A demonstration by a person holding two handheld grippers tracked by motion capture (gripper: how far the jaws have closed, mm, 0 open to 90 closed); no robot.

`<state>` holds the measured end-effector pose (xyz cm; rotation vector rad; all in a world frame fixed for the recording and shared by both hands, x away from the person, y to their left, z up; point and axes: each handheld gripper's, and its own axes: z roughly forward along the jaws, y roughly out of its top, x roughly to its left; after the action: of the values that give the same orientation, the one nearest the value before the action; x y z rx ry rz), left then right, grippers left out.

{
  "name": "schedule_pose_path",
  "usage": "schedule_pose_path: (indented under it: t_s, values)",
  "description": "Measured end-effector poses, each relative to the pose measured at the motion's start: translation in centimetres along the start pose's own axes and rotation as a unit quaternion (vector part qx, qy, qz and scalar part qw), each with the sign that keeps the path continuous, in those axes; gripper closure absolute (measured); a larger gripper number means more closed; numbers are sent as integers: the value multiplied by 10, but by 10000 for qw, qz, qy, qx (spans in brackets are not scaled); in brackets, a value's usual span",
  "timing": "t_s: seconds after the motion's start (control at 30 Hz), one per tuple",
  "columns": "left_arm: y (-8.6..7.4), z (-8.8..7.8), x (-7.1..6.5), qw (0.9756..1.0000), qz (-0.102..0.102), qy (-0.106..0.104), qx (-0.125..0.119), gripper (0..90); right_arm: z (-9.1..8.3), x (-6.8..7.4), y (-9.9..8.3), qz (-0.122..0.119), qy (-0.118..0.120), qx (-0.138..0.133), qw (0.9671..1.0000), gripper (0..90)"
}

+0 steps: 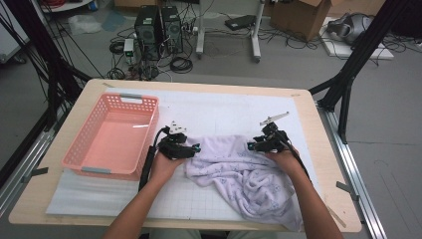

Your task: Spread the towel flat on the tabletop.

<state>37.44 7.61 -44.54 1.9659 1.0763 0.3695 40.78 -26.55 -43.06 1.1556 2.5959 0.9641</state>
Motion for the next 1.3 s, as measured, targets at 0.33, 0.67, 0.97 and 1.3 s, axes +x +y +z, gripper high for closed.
schedule_pose_path:
  t_s: [0.33,0.67,0.97,1.3]
  values:
    - [3,0,-5,9987,455,173,157,853,-9,5,-4,-416,-266,166,9986,872]
    - [33,-5,10,9977,98,258,-625,861,-40,-53,-19,605,-1439,-999,9827,875]
    - [49,12,16,9960,-156,436,-761,610,-49,-65,-14,756,-2451,-1626,9528,876]
    - [26,21,-2,9999,-17,-99,-114,440,-62,-79,-33,1524,-2317,-1668,9462,631]
